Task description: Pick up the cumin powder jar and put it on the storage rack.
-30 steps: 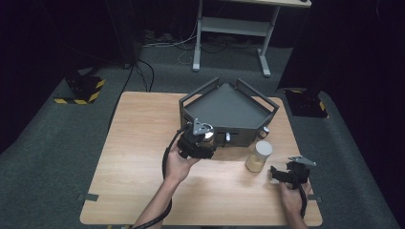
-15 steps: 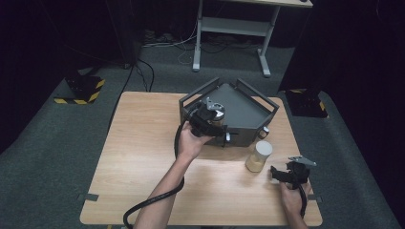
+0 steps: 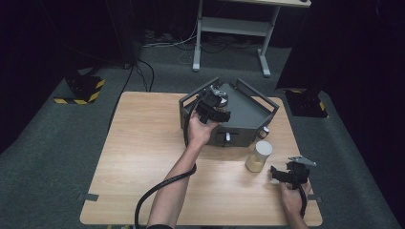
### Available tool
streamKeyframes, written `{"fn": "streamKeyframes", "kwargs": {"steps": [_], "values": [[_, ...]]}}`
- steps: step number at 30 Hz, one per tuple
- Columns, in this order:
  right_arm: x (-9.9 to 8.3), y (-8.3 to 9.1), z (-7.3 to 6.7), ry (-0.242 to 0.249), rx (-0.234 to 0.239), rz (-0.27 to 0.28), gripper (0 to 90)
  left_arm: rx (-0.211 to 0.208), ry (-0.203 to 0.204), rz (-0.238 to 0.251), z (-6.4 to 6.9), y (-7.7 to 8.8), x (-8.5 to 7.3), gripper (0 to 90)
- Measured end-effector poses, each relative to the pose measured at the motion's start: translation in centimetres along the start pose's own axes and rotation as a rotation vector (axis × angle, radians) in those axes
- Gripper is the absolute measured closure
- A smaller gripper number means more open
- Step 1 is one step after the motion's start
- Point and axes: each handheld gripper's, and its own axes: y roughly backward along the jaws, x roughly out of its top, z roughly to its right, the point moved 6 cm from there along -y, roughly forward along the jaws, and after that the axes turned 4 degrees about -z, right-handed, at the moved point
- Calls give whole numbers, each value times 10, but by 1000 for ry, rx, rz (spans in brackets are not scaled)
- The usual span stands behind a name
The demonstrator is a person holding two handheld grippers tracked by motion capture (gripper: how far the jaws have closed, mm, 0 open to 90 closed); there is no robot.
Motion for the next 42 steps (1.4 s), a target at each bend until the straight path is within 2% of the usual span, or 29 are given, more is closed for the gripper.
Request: {"fn": "streamKeyframes", "kwargs": {"steps": [1,4,8,12,21,32,42], "values": [[0,0,0,0,0,0,43,0,0,0,0,0,0,317],[0,0,0,-1,0,-1,43,31,15,-14,0,-14,1,318],[0,0,0,-1,1,1,44,57,30,-8,1,-21,1,318],[0,0,0,2,-1,2,47,71,22,-19,2,-30,1,318],[0,0,0,2,-1,3,50,60,44,-33,-1,-48,-5,318],[0,0,0,2,-1,4,53,69,25,-24,3,-52,-8,317],[0,0,0,-2,1,4,55,65,33,-16,3,-52,-10,309]]}}
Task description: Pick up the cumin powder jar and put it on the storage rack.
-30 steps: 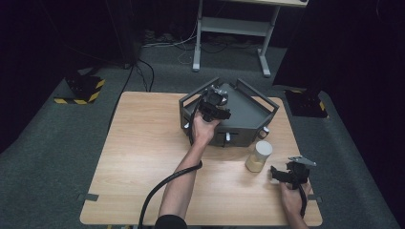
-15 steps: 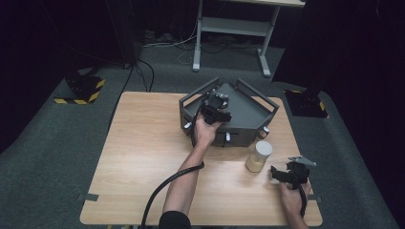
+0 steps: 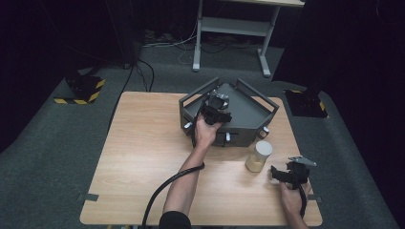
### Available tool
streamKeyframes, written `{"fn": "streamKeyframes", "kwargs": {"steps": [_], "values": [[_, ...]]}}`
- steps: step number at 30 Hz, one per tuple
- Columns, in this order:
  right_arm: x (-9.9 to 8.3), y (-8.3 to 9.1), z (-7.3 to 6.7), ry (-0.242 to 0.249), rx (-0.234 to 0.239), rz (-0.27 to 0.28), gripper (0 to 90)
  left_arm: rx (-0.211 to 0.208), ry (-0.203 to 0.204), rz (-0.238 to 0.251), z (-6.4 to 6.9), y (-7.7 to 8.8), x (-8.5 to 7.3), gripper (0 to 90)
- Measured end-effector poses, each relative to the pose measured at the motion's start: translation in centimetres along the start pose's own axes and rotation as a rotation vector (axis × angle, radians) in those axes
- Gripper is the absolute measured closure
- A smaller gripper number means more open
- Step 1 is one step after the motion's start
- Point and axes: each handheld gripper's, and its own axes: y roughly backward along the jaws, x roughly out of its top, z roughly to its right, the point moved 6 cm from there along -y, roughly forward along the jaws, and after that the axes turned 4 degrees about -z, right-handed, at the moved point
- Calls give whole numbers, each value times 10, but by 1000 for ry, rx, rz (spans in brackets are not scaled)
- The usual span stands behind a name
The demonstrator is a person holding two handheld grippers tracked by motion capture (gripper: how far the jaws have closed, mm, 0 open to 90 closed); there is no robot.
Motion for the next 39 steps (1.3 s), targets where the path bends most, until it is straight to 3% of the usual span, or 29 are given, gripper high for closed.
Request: {"fn": "streamKeyframes", "kwargs": {"steps": [2,7,11,29,39], "values": [[0,0,0,1,0,1,55,-19,33,6,-2,0,-1,262],[0,0,0,1,0,1,55,-29,54,24,-4,5,-5,165],[0,0,0,1,0,1,58,-10,40,43,0,15,-11,79],[0,0,-1,3,-4,2,60,13,14,135,5,68,-53,12],[0,0,-1,2,-7,3,61,21,-3,150,-5,94,-100,6]]}}
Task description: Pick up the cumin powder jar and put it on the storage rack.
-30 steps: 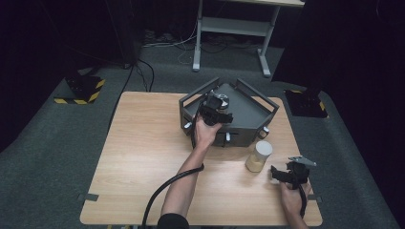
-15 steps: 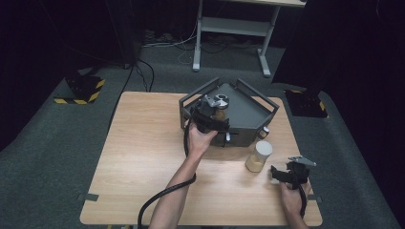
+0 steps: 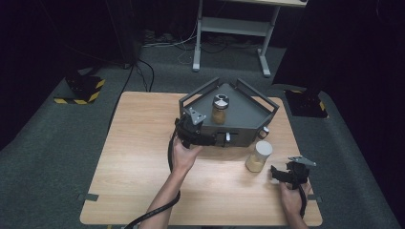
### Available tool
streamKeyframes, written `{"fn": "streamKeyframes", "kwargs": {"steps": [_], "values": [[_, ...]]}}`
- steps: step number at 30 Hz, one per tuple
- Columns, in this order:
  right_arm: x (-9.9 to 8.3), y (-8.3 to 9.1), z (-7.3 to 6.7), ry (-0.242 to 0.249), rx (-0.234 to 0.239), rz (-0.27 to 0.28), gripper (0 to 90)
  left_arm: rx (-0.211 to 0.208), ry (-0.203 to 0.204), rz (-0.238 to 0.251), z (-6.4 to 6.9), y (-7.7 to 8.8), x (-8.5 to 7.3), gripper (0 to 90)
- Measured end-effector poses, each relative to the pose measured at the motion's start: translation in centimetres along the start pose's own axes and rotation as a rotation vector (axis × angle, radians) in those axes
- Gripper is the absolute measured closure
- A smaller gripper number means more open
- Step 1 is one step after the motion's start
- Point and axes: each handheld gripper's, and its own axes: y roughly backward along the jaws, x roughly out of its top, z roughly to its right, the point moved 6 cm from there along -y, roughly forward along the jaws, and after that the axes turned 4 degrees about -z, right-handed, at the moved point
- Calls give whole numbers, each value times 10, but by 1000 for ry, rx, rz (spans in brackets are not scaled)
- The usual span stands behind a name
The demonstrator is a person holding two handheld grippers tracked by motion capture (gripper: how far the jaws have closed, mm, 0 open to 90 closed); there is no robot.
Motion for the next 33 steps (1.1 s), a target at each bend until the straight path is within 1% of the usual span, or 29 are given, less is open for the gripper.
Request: {"fn": "streamKeyframes", "kwargs": {"steps": [1,2,4,5,6,7,8,10,12,13,18,19,22,24,25,30,33], "values": [[0,0,0,0,0,0,61,-4,8,-3,-3,2,-7,6],[0,0,0,0,0,0,61,-4,8,-3,-3,2,-7,5],[0,0,0,0,-1,0,61,-13,25,-8,-8,3,-20,6],[0,0,0,0,-1,0,61,-13,25,-8,-8,3,-20,6],[0,0,0,0,-1,0,61,-20,35,-11,-9,3,-25,6],[0,0,0,0,-1,0,61,-21,38,-21,-12,3,-34,6],[0,0,0,0,-1,0,61,-21,38,-21,-12,3,-34,9],[0,0,0,-1,-2,0,61,-20,47,-32,-13,2,-45,11],[0,0,0,-1,-2,0,60,-15,46,-47,-15,2,-52,11],[0,0,-1,-3,-2,-1,60,-16,59,-52,-17,1,-60,11],[0,0,-1,-1,-3,0,59,-11,96,-78,-23,-3,-80,11],[0,0,-1,-1,-3,0,59,-11,96,-78,-23,-3,-80,11],[0,0,-1,-1,-4,0,59,-4,116,-102,-25,-10,-92,12],[0,0,-1,-2,-4,0,58,4,111,-128,-23,-17,-97,12],[0,0,-1,-2,-4,0,58,4,111,-128,-23,-17,-97,13],[0,0,-1,-3,-4,0,57,7,98,-181,-19,-31,-108,13],[0,0,-1,-3,-4,-1,57,7,97,-191,-19,-34,-109,13]]}}
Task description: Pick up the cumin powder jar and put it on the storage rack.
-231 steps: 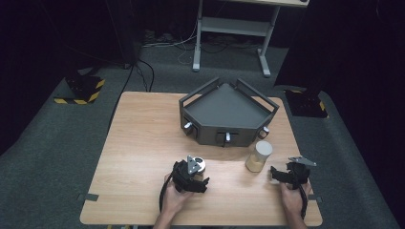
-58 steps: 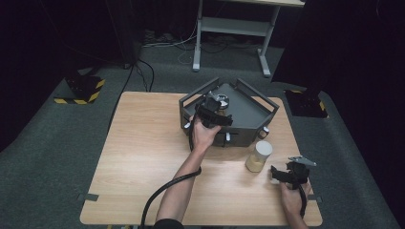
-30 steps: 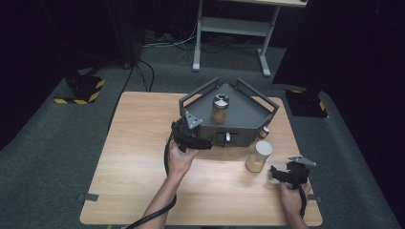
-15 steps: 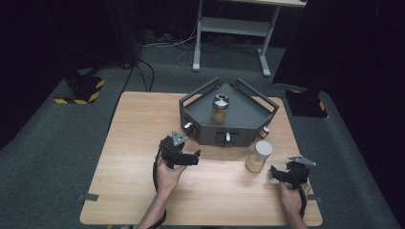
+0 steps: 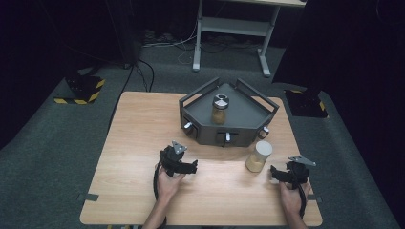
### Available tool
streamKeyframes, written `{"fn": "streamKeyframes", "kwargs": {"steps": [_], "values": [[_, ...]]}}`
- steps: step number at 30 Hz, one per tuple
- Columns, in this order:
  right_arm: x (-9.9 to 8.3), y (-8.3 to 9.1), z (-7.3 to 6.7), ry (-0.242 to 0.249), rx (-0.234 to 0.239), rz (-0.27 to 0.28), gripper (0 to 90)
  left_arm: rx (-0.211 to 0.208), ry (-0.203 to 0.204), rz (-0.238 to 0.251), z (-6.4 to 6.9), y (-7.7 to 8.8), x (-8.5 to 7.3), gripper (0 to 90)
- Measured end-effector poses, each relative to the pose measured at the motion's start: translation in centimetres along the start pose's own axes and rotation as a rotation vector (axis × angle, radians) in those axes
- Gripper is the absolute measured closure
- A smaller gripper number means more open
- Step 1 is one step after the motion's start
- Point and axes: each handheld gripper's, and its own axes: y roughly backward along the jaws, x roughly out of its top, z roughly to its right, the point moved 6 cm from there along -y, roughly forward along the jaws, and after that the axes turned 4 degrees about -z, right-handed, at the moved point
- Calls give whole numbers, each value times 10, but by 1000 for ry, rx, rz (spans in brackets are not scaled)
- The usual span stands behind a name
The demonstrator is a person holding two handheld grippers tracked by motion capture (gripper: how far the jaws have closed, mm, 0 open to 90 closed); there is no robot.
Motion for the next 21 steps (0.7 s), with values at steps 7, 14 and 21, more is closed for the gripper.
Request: {"fn": "streamKeyframes", "kwargs": {"steps": [7,14,21], "values": [[0,0,0,0,0,0,56,18,-14,-28,3,-8,-4,13],[0,0,0,0,0,0,55,36,-35,-47,5,-12,-5,9],[0,0,0,0,-1,0,55,45,-44,-54,7,-13,-4,5]]}}
